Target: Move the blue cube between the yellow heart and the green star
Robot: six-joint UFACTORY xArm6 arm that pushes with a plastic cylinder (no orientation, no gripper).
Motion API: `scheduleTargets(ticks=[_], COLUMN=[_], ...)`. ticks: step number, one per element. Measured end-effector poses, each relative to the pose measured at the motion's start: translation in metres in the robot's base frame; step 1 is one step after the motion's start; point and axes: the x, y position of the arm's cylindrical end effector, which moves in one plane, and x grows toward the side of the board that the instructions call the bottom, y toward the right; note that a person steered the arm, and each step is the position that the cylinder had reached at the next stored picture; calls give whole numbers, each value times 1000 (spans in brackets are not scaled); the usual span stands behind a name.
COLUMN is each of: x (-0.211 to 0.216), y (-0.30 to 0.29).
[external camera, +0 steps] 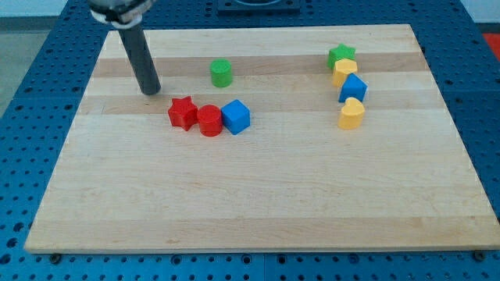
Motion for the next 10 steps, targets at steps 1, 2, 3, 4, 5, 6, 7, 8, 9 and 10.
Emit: scheduleTargets(ticks=[1, 2, 3, 4, 5, 6, 7, 8, 9, 10], x=[0, -9, -25, -29, -31, -42, -45, -47, -57, -62], y=[3, 21, 43, 74, 95, 100, 119, 144, 159, 171])
